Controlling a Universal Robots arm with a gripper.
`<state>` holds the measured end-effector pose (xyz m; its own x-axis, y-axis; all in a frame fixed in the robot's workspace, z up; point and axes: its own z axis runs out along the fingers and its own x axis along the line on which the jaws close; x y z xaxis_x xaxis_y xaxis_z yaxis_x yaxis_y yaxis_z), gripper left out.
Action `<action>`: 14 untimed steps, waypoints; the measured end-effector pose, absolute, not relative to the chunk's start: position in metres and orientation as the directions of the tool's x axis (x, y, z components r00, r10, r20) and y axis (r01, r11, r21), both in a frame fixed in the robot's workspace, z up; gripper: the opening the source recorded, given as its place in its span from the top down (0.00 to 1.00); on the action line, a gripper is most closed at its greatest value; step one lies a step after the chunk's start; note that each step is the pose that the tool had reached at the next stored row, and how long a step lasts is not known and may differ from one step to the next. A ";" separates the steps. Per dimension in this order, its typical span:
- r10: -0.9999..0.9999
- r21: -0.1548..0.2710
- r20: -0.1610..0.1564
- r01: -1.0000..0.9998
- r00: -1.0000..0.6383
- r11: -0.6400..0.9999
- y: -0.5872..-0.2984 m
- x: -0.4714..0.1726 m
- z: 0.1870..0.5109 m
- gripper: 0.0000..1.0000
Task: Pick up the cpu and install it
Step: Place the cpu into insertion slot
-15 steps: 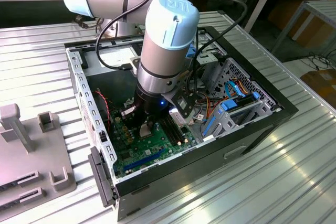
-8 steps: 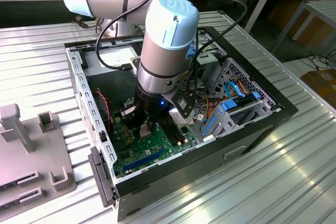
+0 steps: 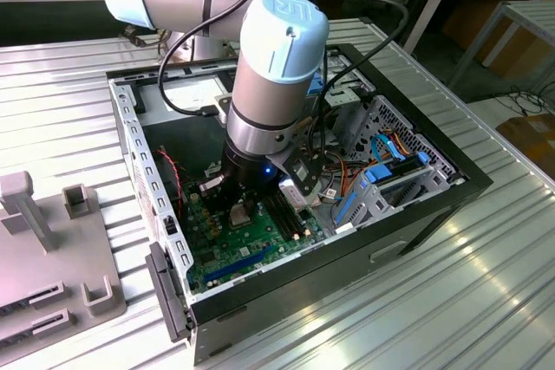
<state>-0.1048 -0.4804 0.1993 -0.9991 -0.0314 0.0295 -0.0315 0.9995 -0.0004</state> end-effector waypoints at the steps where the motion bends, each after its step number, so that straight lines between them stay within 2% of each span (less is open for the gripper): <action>1: -0.031 0.000 0.030 -0.031 -0.999 1.000 -0.480 -0.105 0.199 0.49; 14: -0.035 0.000 0.026 -0.035 -0.999 0.999 -0.484 -0.105 0.202 0.49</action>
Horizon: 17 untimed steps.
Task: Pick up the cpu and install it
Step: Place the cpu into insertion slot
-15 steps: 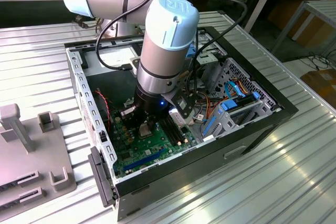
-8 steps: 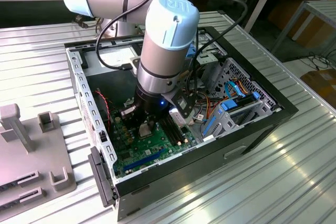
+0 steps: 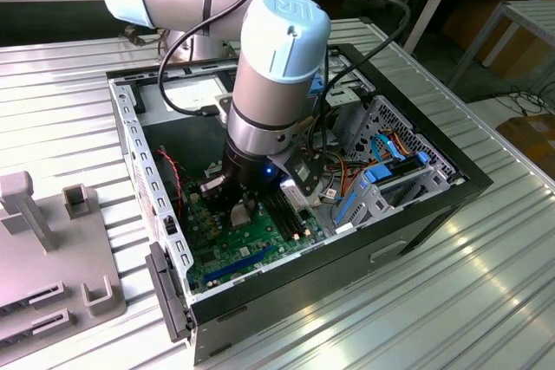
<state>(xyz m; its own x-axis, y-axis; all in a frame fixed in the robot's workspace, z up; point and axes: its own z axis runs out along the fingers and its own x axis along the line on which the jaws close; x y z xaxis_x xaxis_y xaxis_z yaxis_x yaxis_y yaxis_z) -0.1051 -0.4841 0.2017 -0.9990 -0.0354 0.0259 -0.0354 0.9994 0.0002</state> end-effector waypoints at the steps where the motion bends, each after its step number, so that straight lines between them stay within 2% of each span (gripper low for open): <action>1: -0.037 0.000 0.026 -0.037 -0.999 0.999 -0.485 -0.105 0.202 0.49; 17: -0.060 0.002 0.026 -0.060 -0.998 0.998 -0.481 -0.105 0.199 0.49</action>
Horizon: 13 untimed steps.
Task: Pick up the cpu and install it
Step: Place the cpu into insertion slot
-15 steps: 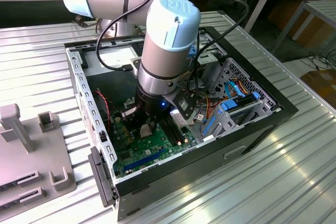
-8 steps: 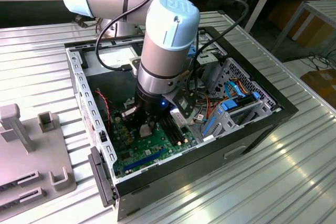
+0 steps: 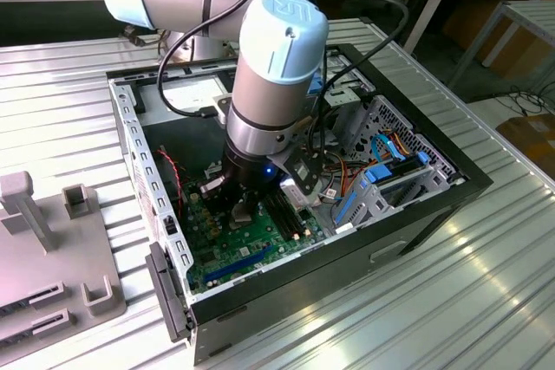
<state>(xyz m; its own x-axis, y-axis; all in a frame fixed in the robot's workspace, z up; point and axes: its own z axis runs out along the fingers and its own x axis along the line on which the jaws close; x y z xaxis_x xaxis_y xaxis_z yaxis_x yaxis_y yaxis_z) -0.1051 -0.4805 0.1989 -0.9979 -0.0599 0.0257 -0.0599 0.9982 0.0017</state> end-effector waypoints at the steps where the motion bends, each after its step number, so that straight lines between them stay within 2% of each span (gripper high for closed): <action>1: -0.060 0.002 0.026 -0.060 -0.998 0.998 -0.480 -0.105 0.199 0.49; 13: -0.060 0.002 0.018 -0.060 -0.998 0.998 -0.480 -0.106 0.201 0.49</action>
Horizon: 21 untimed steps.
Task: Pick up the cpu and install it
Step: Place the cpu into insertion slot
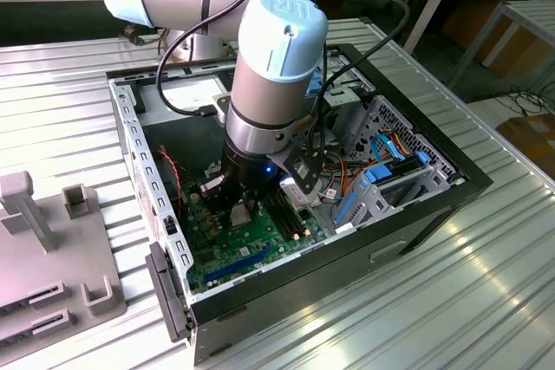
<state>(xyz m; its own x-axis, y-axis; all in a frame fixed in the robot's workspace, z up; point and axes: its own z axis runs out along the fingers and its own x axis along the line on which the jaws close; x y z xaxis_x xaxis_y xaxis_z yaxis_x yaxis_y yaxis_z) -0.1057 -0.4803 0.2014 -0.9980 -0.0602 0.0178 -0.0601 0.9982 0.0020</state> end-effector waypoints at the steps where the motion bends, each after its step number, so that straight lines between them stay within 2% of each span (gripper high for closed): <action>1: -0.060 0.002 0.017 -0.060 -0.998 0.998 -0.480 -0.106 0.201 0.49; 21: -0.029 0.005 0.015 -0.029 -0.999 1.000 -0.481 -0.106 0.202 0.49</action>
<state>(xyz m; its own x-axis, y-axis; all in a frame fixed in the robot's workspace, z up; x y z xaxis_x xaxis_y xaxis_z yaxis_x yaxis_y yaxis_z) -0.1058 -0.4810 0.2017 -0.9995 -0.0291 0.0154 -0.0290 0.9996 0.0050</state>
